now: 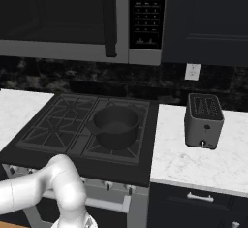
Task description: Pick the kettle from the counter and place it on a stove burner. Then turn the burner on.
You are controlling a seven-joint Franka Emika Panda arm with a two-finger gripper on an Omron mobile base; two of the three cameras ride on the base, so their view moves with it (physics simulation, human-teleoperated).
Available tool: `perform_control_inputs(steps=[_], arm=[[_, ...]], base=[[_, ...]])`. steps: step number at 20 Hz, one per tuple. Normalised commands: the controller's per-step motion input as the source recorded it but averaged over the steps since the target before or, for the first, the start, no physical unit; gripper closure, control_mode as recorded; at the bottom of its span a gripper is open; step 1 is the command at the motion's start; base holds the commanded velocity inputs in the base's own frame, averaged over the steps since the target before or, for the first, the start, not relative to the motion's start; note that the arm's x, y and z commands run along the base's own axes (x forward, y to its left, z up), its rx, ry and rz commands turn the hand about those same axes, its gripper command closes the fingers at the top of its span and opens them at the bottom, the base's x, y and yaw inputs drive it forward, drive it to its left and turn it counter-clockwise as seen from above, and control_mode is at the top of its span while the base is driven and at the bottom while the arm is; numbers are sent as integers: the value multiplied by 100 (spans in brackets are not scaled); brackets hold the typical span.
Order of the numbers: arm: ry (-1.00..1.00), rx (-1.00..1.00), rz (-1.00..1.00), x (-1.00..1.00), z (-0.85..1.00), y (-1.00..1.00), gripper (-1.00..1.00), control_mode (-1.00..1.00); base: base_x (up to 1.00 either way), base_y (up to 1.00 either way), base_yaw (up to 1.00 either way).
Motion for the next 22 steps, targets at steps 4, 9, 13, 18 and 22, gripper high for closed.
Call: perform_control_inputs(steps=[4,9,13,18,22], arm=[[0,0,-27,0,0,-96,100,-100],[0,0,-25,-8,0,-100,100,-100],[0,0,-25,-9,0,-100,100,-100],[0,0,-18,0,0,-80,100,-100],[0,0,-10,1,0,-44,100,-100]], base=[[0,0,0],[0,0,0],[0,0,0],[0,0,0],[0,0,0]])
